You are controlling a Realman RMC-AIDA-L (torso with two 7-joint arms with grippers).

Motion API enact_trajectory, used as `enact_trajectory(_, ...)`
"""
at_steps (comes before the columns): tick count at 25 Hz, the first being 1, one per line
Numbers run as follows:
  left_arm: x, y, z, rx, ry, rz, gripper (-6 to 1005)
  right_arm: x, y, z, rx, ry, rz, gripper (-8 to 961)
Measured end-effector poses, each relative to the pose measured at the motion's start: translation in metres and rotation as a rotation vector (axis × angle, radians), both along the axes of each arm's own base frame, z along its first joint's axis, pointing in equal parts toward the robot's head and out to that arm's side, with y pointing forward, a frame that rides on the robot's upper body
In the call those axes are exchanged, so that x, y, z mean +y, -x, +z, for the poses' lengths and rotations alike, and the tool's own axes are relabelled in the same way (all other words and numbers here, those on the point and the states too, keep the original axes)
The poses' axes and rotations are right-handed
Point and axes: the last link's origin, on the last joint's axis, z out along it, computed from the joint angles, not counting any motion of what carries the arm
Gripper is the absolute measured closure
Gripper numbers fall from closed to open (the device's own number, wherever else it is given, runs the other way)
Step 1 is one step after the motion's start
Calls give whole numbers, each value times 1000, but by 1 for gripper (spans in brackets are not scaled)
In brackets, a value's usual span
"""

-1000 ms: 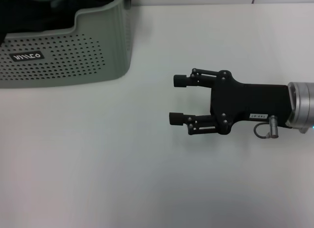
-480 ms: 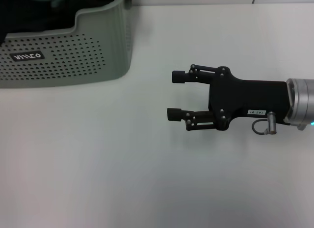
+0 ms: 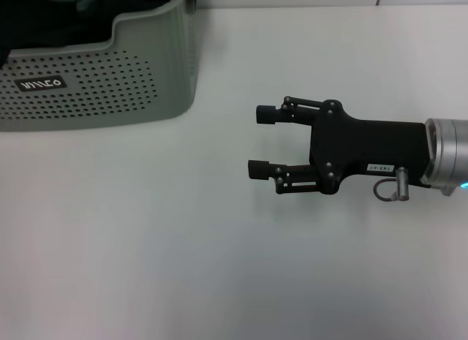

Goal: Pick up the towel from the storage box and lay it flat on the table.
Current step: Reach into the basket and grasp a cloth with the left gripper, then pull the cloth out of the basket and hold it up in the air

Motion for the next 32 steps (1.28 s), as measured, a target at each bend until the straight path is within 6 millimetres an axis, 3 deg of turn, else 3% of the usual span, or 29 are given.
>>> enact_trajectory(14,-2,-1,6,-104,-11,12,255,-7,-9,2,29,-7,-27,159)
enact_trajectory(25,-4,-3,9,-101,10,-12,716,-21,-20,6,94,-24,-15,160)
enact_trajectory(27,-5,-1,9,-92,12,-14,886,-22,-20,7,98,-28,-14,160)
enact_trajectory(32,-20,-5,11,-122,-24,-124,929,-24,-23,7,109,-26,-26,160)
